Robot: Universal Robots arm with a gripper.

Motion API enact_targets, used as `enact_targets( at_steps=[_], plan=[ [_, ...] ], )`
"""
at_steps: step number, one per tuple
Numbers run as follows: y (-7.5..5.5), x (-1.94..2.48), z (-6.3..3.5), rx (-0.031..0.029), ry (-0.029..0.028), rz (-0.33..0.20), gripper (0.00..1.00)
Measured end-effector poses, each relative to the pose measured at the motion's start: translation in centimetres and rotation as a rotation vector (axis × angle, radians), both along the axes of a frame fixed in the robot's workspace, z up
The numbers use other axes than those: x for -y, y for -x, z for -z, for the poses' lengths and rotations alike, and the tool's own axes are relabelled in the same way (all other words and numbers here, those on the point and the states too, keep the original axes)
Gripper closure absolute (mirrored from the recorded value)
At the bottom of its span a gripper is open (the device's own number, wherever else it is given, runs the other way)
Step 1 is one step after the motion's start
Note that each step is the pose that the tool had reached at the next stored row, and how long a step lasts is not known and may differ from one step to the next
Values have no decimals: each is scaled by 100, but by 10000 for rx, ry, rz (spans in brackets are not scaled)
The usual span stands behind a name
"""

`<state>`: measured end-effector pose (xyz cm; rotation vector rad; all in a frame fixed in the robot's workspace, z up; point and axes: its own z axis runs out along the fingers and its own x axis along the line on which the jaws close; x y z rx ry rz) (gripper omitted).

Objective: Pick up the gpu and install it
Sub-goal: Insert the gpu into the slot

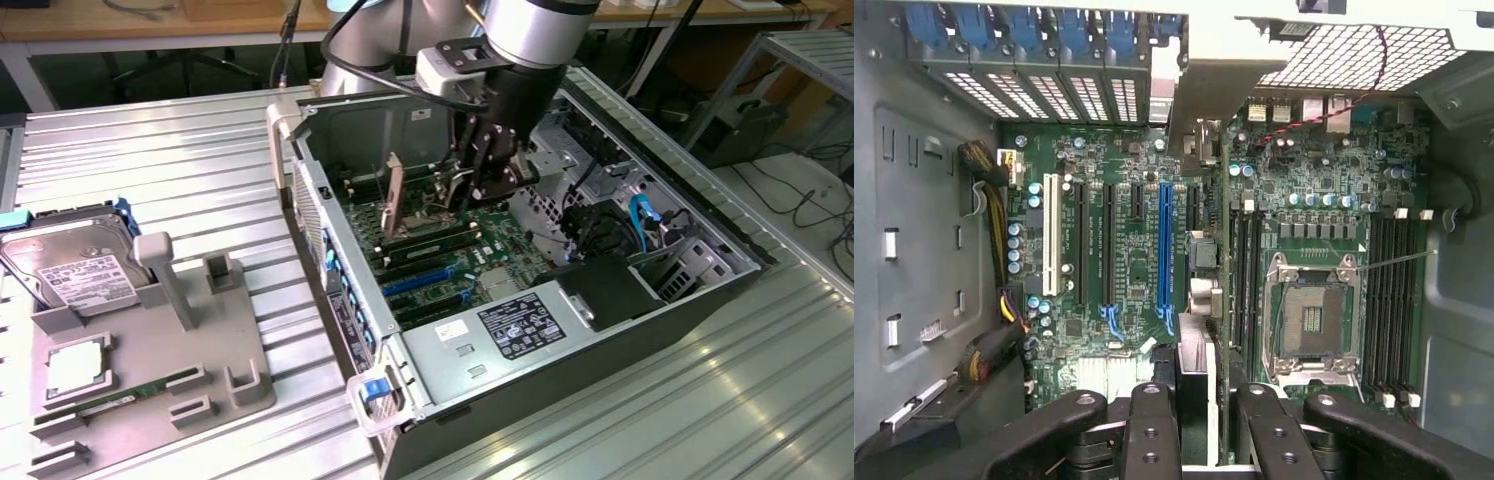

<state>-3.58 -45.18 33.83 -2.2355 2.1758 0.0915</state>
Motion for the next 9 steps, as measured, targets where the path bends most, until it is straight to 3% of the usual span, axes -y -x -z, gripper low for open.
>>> enact_targets(
  at_steps=[9],
  plan=[
    [23, 2, 40, 0, 0, 9, 72]
  ],
)
